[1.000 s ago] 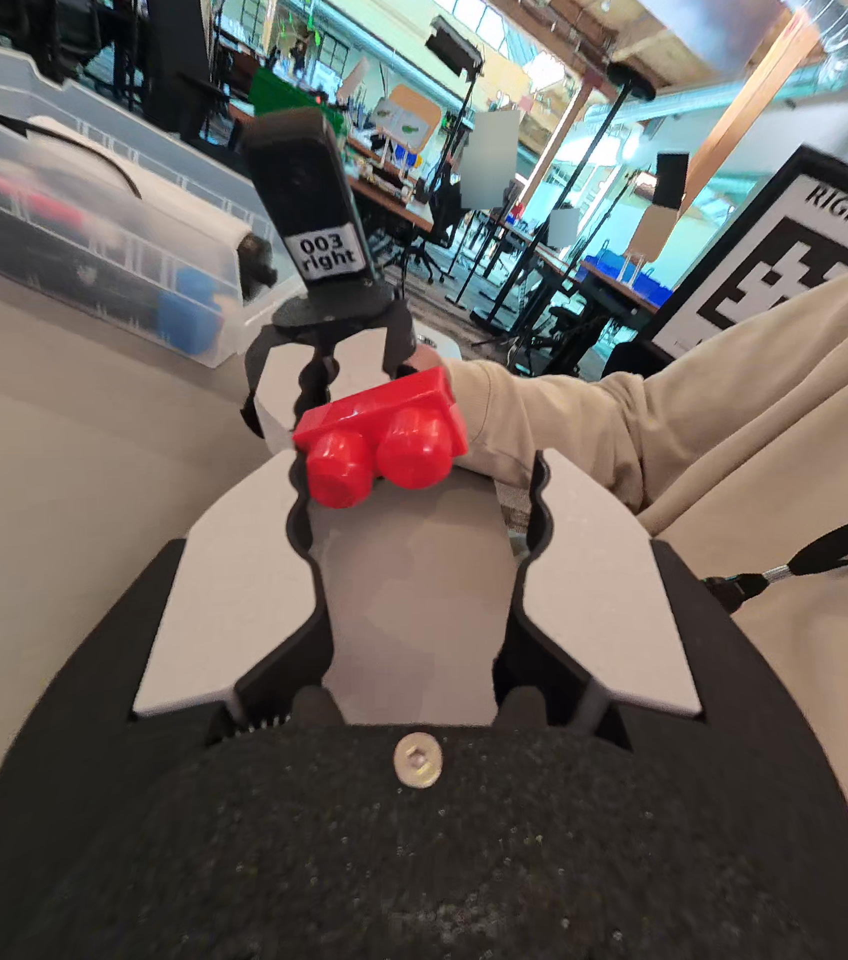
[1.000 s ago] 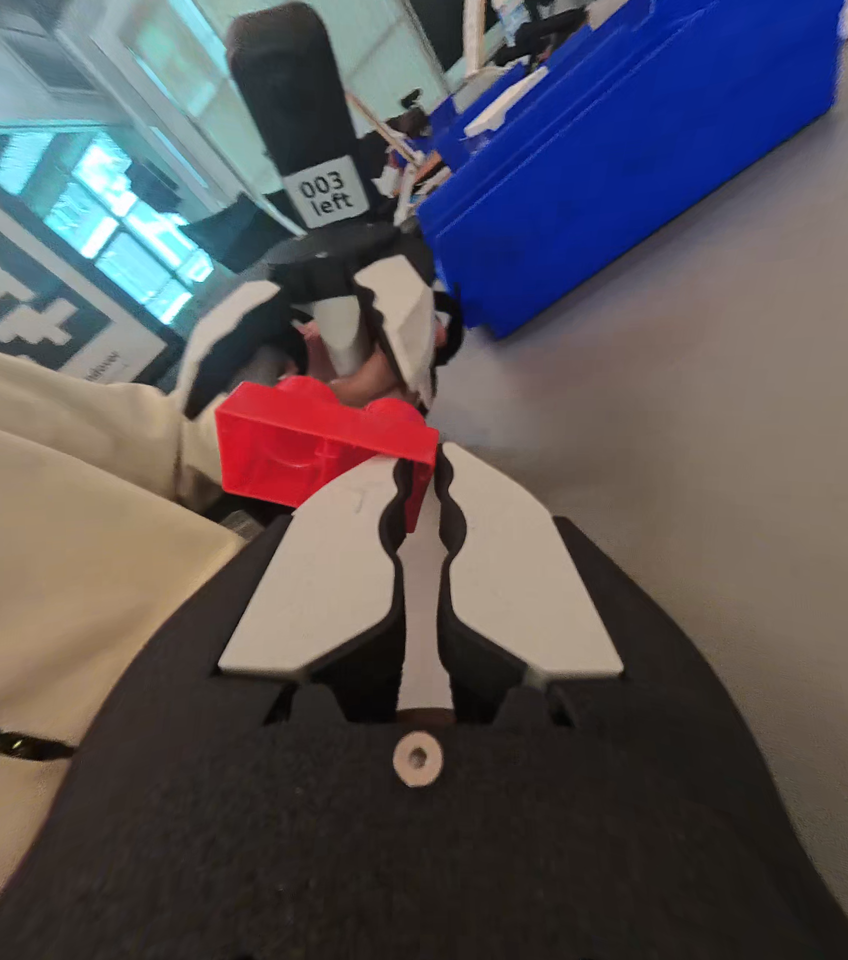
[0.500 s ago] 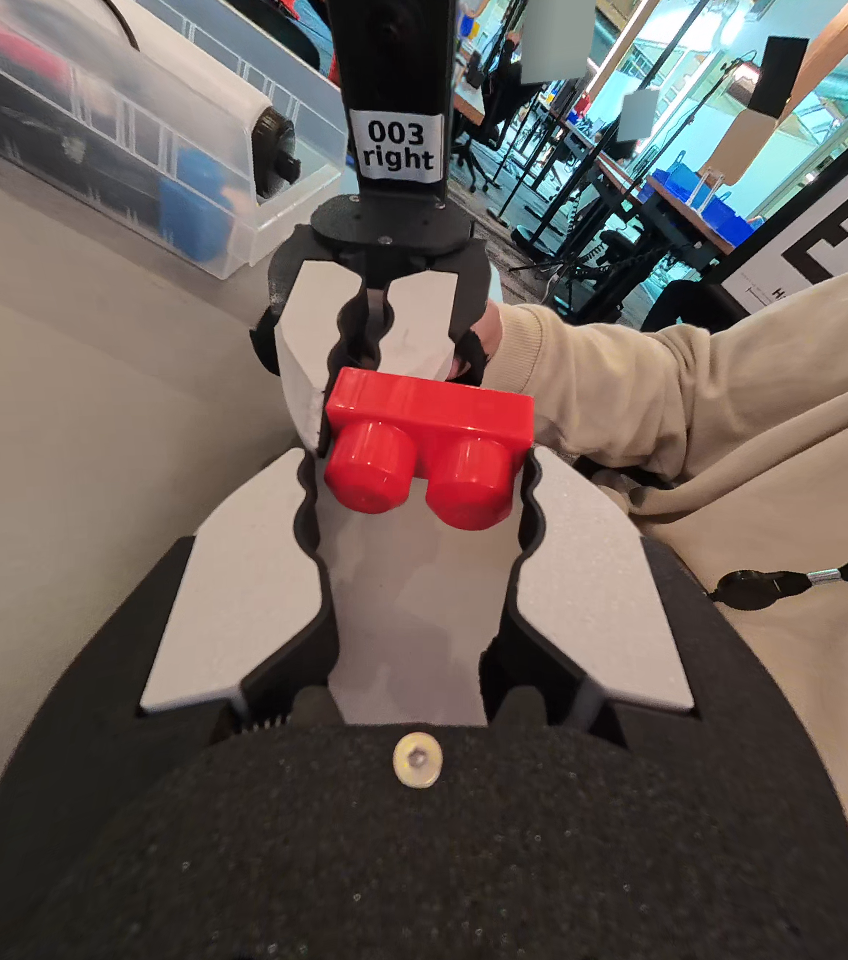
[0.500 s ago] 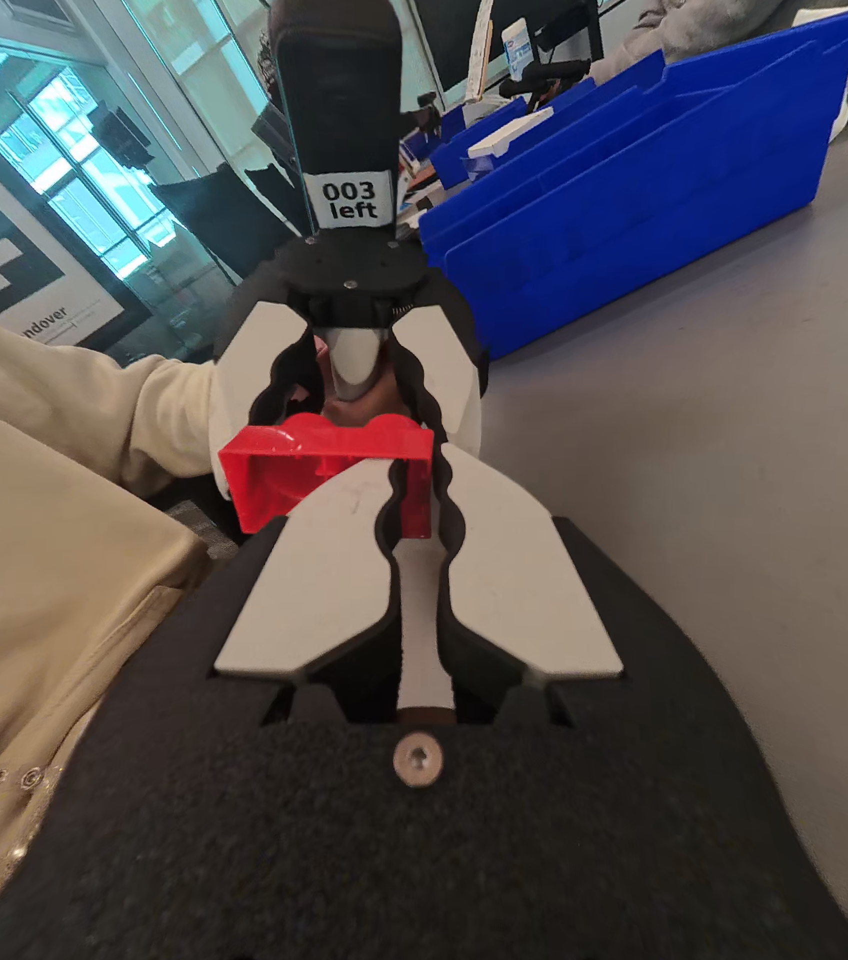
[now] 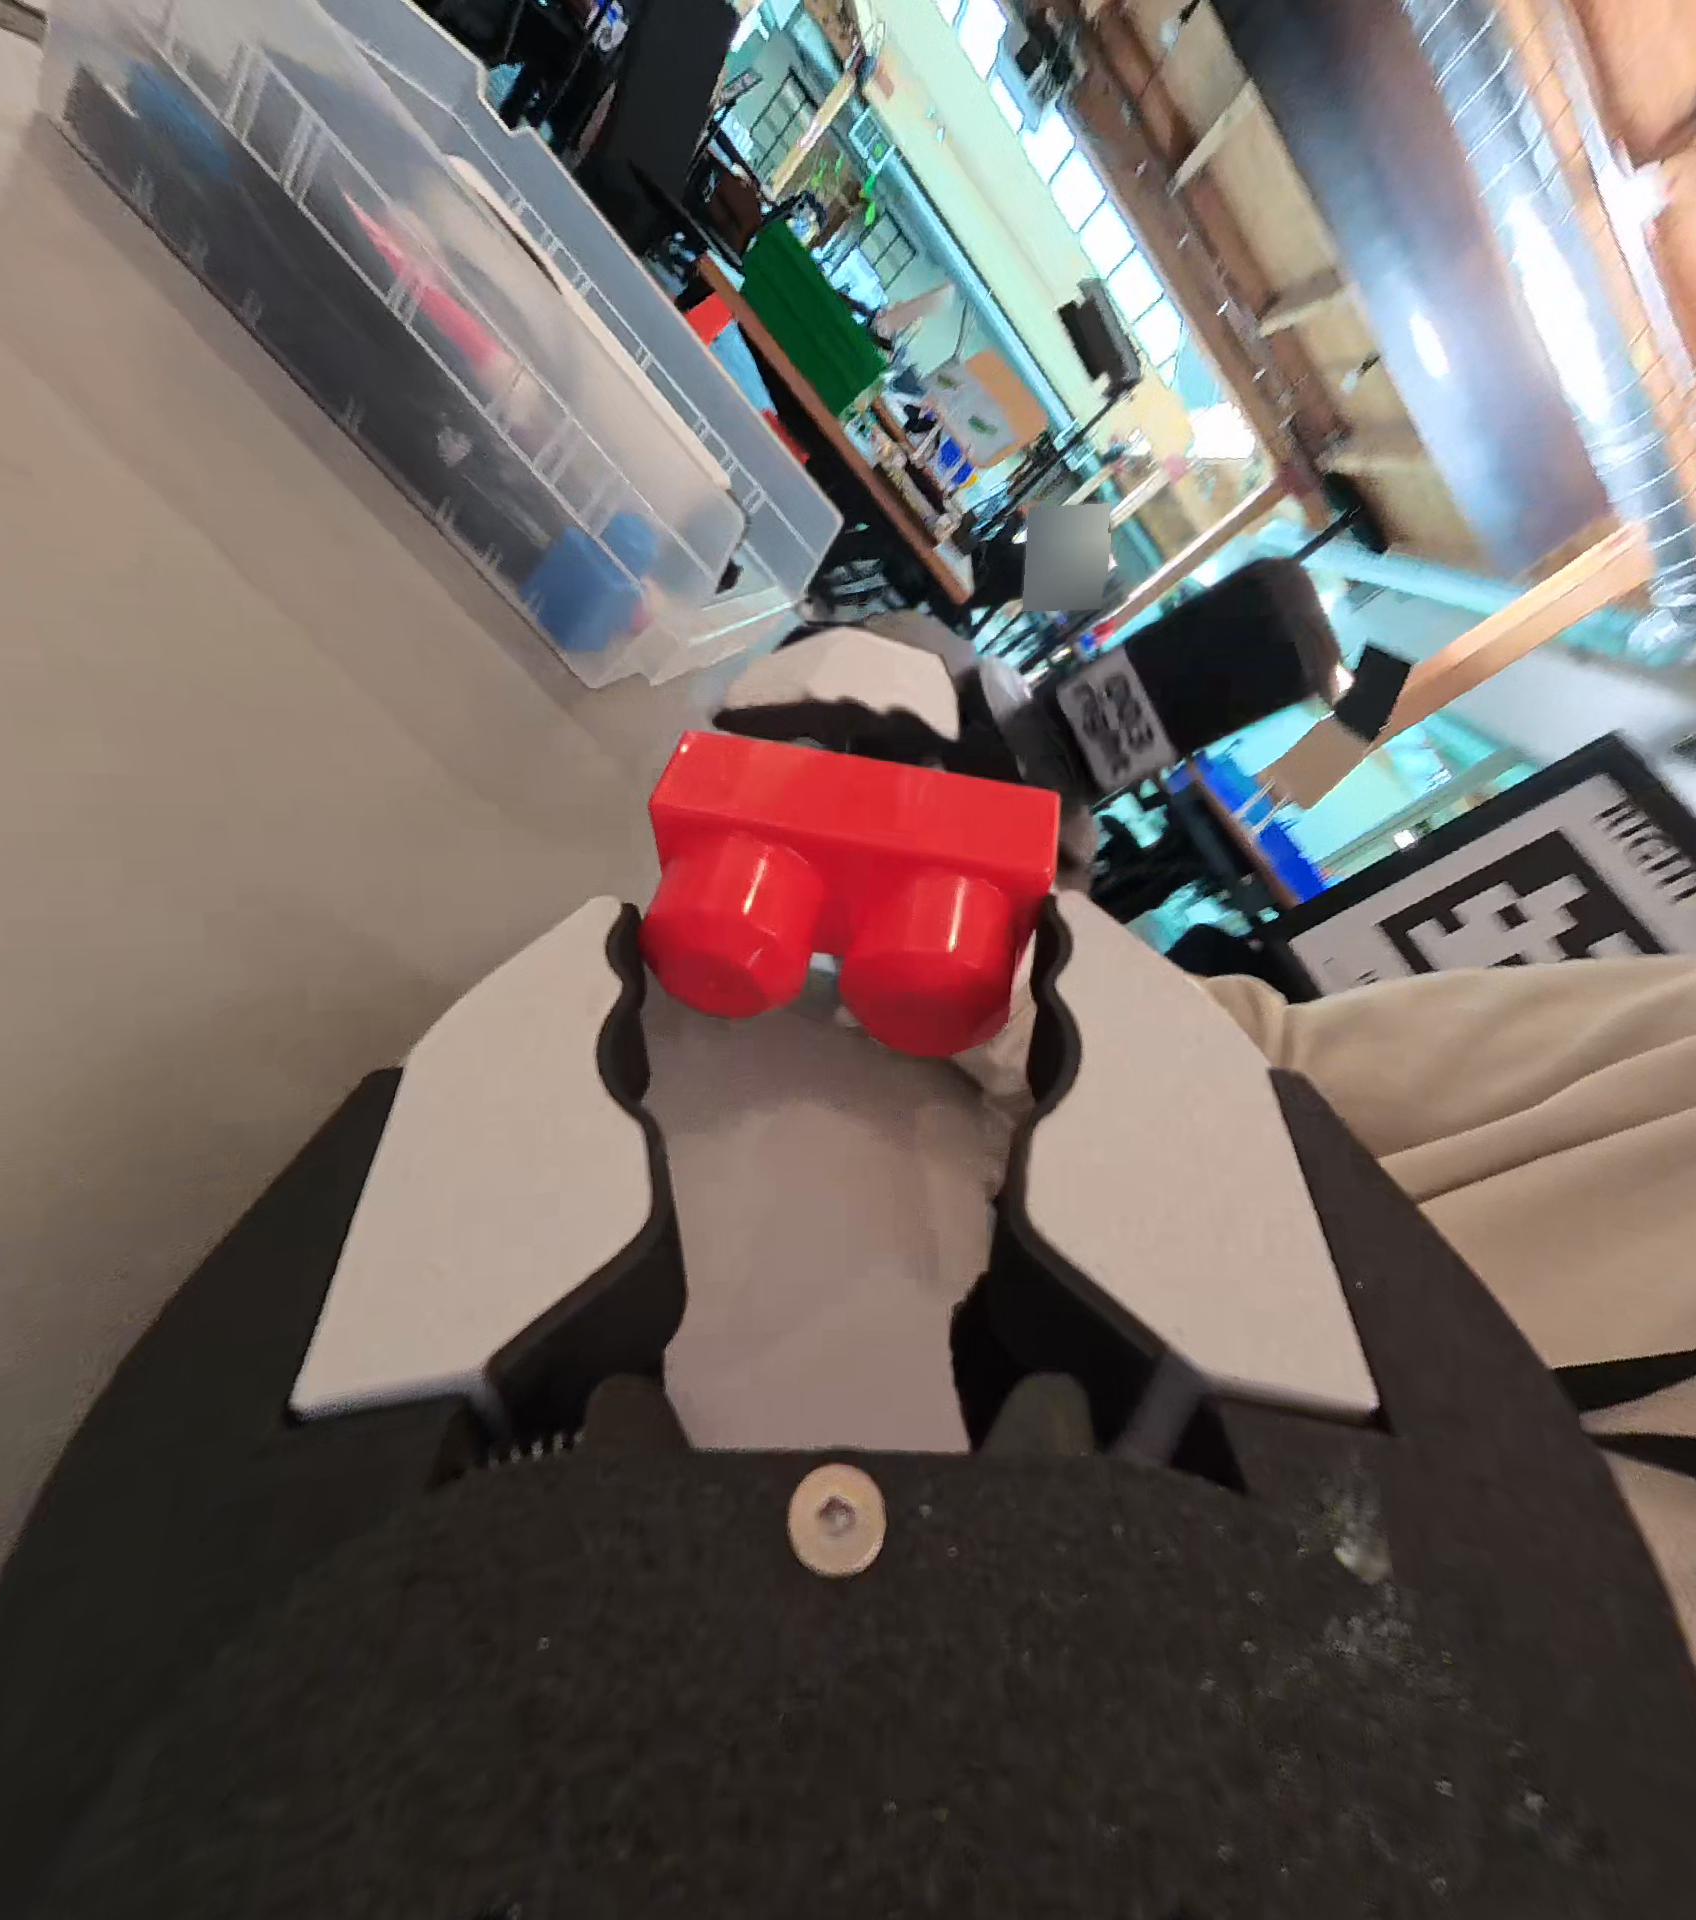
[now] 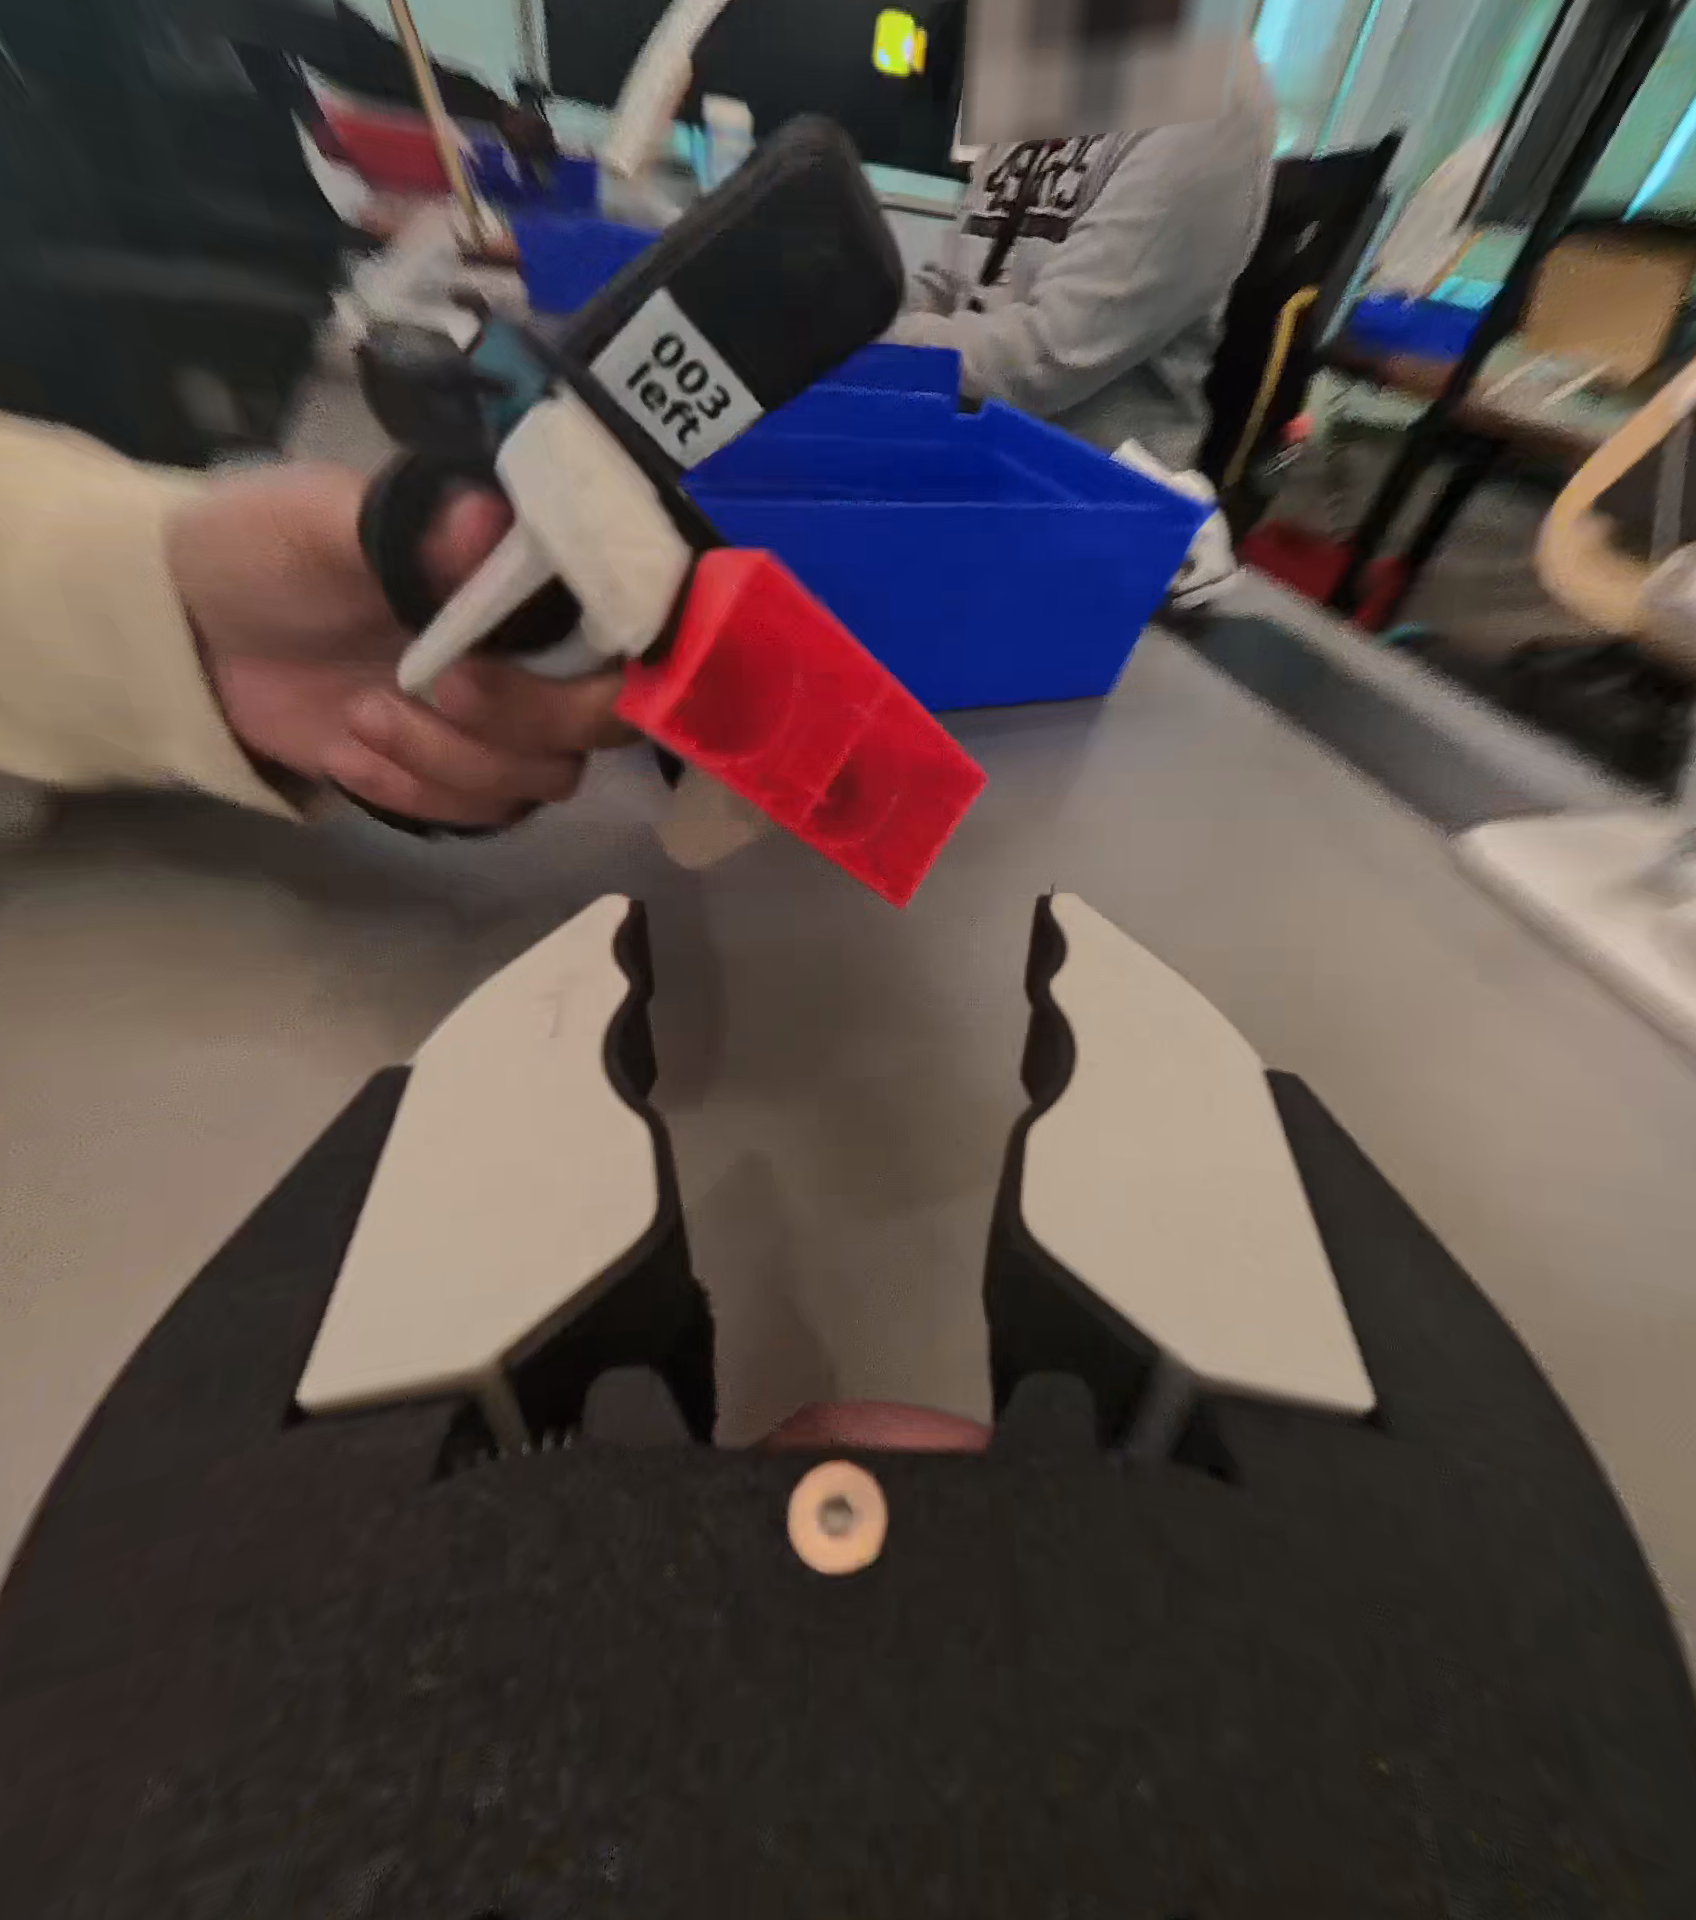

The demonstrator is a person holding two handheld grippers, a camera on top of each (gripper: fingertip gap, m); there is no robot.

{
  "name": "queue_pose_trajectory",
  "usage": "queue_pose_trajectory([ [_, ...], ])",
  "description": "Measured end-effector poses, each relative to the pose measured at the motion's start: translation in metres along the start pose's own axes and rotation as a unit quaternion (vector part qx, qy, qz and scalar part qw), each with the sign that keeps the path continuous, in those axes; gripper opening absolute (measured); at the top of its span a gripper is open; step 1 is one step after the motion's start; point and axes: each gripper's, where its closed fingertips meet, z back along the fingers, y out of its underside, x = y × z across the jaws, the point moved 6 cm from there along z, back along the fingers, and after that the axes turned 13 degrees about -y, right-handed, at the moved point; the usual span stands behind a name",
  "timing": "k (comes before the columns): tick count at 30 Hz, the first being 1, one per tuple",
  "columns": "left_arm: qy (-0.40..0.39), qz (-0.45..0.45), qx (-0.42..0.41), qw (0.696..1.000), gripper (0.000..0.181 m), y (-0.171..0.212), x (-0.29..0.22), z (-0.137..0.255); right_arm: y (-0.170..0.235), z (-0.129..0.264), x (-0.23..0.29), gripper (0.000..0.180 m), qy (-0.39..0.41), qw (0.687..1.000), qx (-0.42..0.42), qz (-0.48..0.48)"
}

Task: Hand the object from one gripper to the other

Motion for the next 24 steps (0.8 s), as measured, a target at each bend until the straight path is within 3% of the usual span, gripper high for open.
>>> queue_pose_trajectory([
  [2,0.008,0.035,0.0,0.999,0.071,0.001,0.003,-0.002,-0.004,-0.004,0.007,0.066,0.059,0.993,0.032,0.1],
  [4,-0.011,0.06,-0.007,0.998,0.07,0.002,0.01,-0.003,-0.008,-0.005,0.014,0.052,0.117,0.975,0.045,0.183],
  [8,-0.015,0.109,-0.056,0.992,0.071,-0.001,0.014,-0.003,-0.021,-0.007,0.03,0.038,0.229,0.929,-0.004,0.29],
  [16,0.103,0.188,-0.081,0.973,0.071,0.005,-0.006,-0.017,-0.021,-0.021,0.023,0.051,0.298,0.921,0.019,0.251],
  [24,0.117,0.21,-0.072,0.968,0.07,0.015,-0.014,-0.033,-0.017,-0.022,0.023,0.046,0.317,0.9,0.054,0.293],
])
